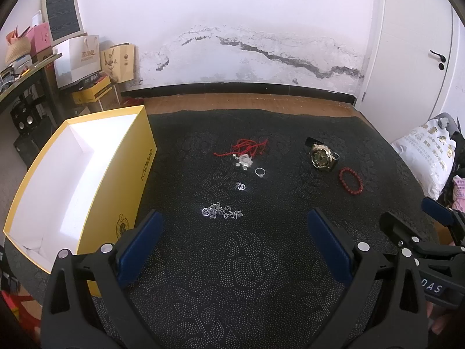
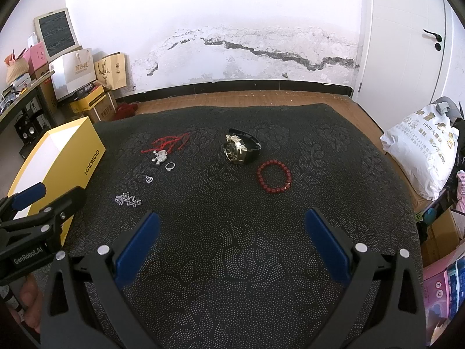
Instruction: Organize jewelry
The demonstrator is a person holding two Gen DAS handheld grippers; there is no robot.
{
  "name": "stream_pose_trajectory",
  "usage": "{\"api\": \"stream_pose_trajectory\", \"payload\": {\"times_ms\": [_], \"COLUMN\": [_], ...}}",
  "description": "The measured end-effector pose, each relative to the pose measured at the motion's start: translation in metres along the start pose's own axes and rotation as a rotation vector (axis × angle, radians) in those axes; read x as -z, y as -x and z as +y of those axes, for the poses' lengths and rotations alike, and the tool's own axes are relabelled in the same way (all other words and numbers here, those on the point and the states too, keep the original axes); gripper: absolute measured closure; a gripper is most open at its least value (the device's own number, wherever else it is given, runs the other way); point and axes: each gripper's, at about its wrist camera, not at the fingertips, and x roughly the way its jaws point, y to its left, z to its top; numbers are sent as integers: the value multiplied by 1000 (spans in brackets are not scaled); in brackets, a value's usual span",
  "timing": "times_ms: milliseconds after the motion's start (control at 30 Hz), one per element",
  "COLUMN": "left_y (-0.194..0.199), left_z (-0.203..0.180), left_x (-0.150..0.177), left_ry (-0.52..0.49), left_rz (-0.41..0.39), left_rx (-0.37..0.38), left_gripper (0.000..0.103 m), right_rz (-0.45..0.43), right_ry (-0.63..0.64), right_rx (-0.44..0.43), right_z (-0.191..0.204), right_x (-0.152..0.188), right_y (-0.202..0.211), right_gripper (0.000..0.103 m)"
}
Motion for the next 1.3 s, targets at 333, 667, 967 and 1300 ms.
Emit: {"api": "stream_pose_trajectory", "payload": {"times_ms": [333, 667, 967, 1300], "left_y": [1, 2, 1, -3], "left_z": [0, 0, 0, 7], "left_x": [1, 1, 0, 3], "left_ry": [2, 0, 5, 13], "left_rz": [1, 1, 1, 18], "left_rx": [3, 3, 3, 8], "left_gripper": [6, 6, 6, 6], "right_rz": [0, 1, 1, -9], "right_ry": [1, 2, 0, -10], "right_rx": [0, 1, 0, 4], "right_z": [1, 1, 0, -3], "right_x": [0, 0, -1, -3], "right_y": [-1, -1, -1, 1], "right_gripper": [6, 6, 6, 6]}}
